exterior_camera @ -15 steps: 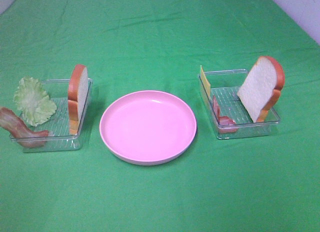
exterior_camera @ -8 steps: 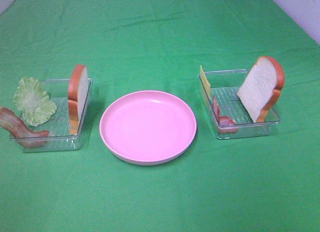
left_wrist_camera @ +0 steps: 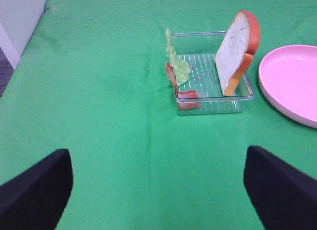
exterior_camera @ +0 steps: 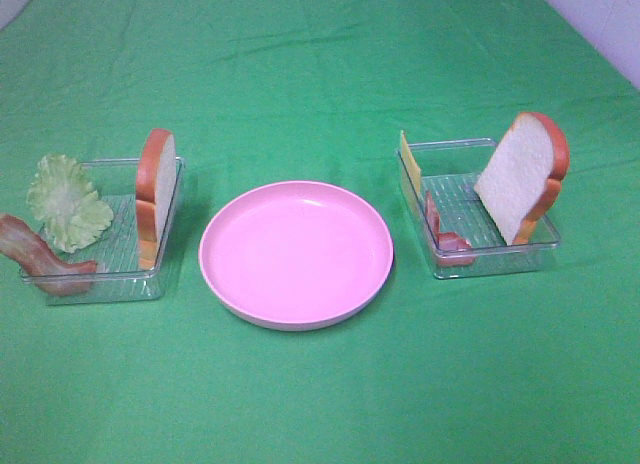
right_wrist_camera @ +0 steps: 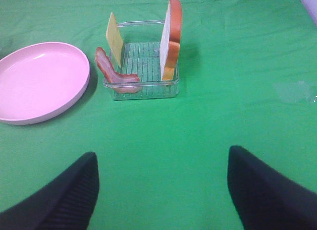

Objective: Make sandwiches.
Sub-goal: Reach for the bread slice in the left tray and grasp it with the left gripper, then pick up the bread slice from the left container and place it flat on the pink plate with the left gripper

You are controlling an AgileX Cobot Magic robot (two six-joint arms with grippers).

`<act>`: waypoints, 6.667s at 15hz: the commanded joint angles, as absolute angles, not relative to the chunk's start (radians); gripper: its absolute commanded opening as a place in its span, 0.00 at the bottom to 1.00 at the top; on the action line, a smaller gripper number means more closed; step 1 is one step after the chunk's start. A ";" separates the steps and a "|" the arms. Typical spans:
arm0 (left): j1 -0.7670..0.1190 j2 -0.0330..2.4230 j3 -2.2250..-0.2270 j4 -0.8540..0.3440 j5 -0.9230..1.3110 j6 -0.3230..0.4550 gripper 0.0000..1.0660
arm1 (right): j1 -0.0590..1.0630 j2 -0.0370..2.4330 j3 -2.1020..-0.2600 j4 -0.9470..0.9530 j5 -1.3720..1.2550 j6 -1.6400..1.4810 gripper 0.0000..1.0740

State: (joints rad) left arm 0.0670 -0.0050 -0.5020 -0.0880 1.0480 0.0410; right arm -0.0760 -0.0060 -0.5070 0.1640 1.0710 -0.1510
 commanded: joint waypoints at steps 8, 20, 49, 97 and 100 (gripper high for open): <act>0.064 0.049 -0.581 -0.097 1.028 0.028 0.81 | -0.083 -0.021 -0.506 0.165 1.064 -0.157 0.64; 0.064 1.128 -1.092 -0.310 1.139 0.036 0.80 | -0.083 -0.021 -0.506 0.165 1.064 -0.157 0.64; -0.401 2.103 -1.656 0.090 1.047 -0.359 0.30 | -0.083 -0.021 -0.506 0.165 1.064 -0.157 0.64; -0.361 2.085 -1.229 -1.295 0.717 0.552 0.00 | -0.083 -0.020 -0.506 0.169 1.064 -0.157 0.64; -0.388 2.090 -1.229 -1.295 0.678 0.552 0.00 | -0.083 -0.020 -0.506 0.171 1.064 -0.157 0.64</act>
